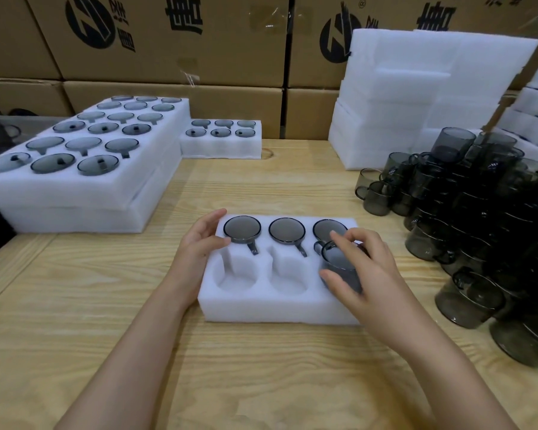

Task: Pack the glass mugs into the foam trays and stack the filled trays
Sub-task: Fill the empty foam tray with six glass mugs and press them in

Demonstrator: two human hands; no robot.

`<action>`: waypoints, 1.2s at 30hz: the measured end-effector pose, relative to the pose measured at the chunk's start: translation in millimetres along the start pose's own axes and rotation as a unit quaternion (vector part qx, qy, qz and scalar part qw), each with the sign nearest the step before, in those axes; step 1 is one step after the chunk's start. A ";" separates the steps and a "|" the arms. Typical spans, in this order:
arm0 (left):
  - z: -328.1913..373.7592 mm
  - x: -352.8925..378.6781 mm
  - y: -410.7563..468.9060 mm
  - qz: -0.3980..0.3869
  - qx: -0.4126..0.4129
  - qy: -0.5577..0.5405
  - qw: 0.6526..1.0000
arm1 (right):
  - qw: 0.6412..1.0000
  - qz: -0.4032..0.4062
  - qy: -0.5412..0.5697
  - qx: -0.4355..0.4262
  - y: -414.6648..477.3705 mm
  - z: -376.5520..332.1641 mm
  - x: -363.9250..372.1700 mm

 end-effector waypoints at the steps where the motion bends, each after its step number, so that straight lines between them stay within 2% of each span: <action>1: -0.6 -0.2 0.5 -0.001 0.000 -0.001 1.000 | 1.000 0.003 0.005 -0.003 -1.4 -0.7 0.7; 8: 0.6 -0.8 -0.2 -0.004 0.004 0.009 1.000 | 0.998 -0.026 -0.039 -0.031 -8.0 -3.2 5.5; 10: 3.4 1.2 -3.6 0.009 0.015 0.055 0.998 | 0.996 -0.045 -0.071 -0.030 -10.4 -1.9 8.1; 12: 16.9 2.5 -11.6 0.056 0.072 0.171 0.981 | 0.993 -0.063 -0.099 -0.031 -10.8 -0.5 7.8; 14: 40.7 10.5 -28.6 0.118 0.176 0.315 0.925 | 0.992 -0.077 -0.090 -0.034 -10.1 1.0 8.3; 16: 55.9 34.2 -48.9 0.117 0.251 0.395 0.876 | 0.998 -0.053 0.041 0.018 -8.2 7.6 2.0; 18: 52.0 73.7 -66.3 0.043 0.274 0.460 0.843 | 0.975 0.025 0.199 0.095 -2.1 18.7 -10.9; 19: 41.1 98.2 -74.9 -0.019 0.278 0.507 0.816 | 0.966 0.066 0.224 0.108 3.0 24.4 -18.6; 21: 10.5 138.5 -90.1 -0.121 0.296 0.616 0.720 | 0.969 0.078 0.207 0.112 17.2 33.8 -22.4; 23: -11.5 154.4 -97.6 -0.143 0.312 0.687 0.640 | 0.976 0.024 0.179 0.118 29.1 41.3 -8.5; 26: -22.6 149.7 -100.0 -0.111 0.316 0.724 0.603 | 0.980 -0.066 0.131 0.135 31.6 48.9 18.5; 29: -31.8 148.3 -104.8 -0.054 0.356 0.770 0.527 | 0.985 -0.110 0.030 0.126 29.8 54.6 28.1; 33: -42.5 155.8 -101.4 -0.016 0.362 0.791 0.492 | 0.971 -0.149 -0.062 0.176 26.1 64.0 29.7; 36: -42.3 157.3 -101.5 0.015 0.367 0.796 0.481 | 0.970 -0.152 -0.072 0.177 27.7 64.3 29.3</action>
Point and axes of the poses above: each hand's wrist, its own y-axis towards the middle knuckle, its own x-axis out of the palm, z = x × y, the point moved 8 cm from there along y, towards the middle knuckle, and after that the axes turned 12 degrees about -x, right-handed, at the moved point
